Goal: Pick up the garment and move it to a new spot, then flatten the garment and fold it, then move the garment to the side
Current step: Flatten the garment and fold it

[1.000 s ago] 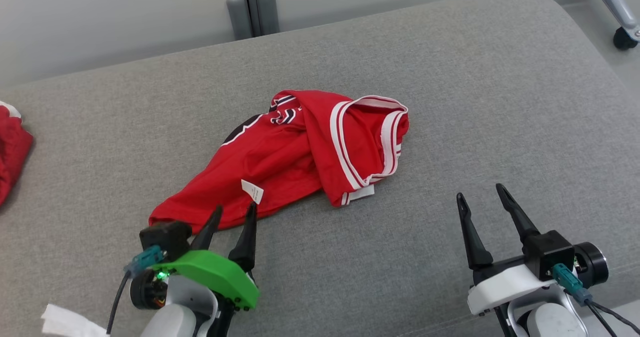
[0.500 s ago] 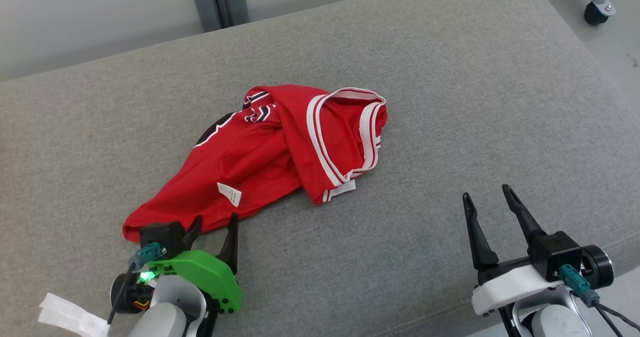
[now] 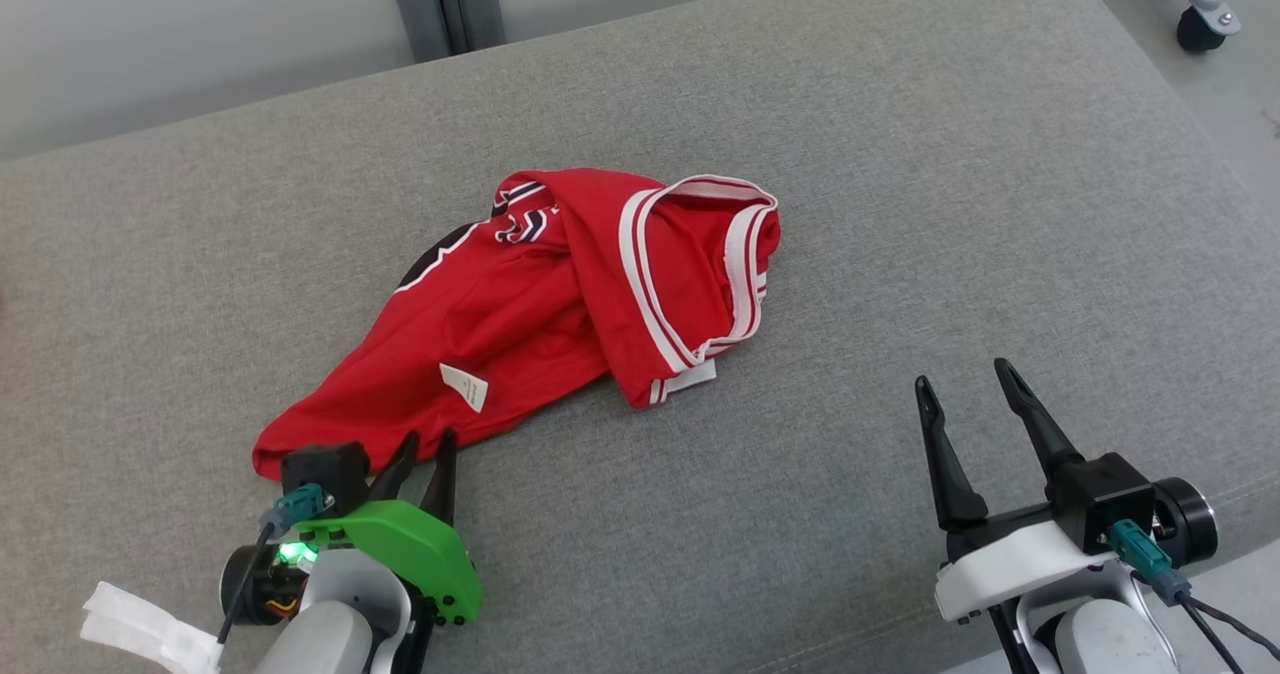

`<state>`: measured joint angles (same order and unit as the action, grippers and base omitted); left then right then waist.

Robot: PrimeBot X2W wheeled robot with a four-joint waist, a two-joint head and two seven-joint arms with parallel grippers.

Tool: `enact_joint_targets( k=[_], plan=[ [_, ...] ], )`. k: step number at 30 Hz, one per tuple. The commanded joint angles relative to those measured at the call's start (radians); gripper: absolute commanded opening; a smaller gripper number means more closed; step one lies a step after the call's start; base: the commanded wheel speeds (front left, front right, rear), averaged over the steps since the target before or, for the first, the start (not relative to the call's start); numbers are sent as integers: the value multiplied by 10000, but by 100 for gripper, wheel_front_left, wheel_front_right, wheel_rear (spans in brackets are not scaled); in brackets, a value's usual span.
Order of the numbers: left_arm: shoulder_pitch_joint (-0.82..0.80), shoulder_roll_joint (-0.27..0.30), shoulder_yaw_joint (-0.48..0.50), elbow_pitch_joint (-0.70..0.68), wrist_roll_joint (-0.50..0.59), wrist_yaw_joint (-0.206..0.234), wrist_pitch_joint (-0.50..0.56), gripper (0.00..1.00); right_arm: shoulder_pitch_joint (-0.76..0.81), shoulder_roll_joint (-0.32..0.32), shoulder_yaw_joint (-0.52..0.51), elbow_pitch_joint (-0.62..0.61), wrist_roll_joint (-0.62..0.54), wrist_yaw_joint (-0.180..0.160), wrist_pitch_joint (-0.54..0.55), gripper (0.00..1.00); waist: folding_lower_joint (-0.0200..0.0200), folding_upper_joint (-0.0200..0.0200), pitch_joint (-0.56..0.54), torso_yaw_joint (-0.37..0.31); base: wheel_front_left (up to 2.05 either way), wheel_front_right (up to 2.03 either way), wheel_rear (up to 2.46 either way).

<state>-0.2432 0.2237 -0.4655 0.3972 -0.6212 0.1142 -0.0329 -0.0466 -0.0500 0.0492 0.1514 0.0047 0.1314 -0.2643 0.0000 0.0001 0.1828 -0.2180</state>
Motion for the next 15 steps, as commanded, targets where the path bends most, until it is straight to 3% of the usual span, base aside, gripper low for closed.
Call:
enact_joint_targets(
  k=[1,4,6,7,9,15],
  plan=[
    [-221,24,9,100,30,-43,-112,47,-10,-12,5,15,-8,-14,-2,100,0,-1,-5,-25,0,0,0],
    [-272,19,3,176,3,-51,-146,42,83,-10,-24,27,-29,-14,-2,100,0,-1,-30,-47,0,0,0],
    [-306,30,15,234,-33,-59,-154,32,112,-10,-24,49,-45,-14,-2,100,0,-1,-49,-70,0,0,0],
    [-315,35,17,267,-49,-70,-156,18,119,-10,-25,54,-46,-14,-2,100,0,-1,-59,-80,0,0,0],
    [-333,40,9,344,-84,-79,-155,0,120,-10,-35,60,-48,-14,-2,100,0,-1,-82,-101,0,0,0],
    [-384,5,33,343,-143,-144,-378,0,176,-10,-93,72,-74,-14,-2,100,0,-1,-201,-69,0,0,0]
  ],
)
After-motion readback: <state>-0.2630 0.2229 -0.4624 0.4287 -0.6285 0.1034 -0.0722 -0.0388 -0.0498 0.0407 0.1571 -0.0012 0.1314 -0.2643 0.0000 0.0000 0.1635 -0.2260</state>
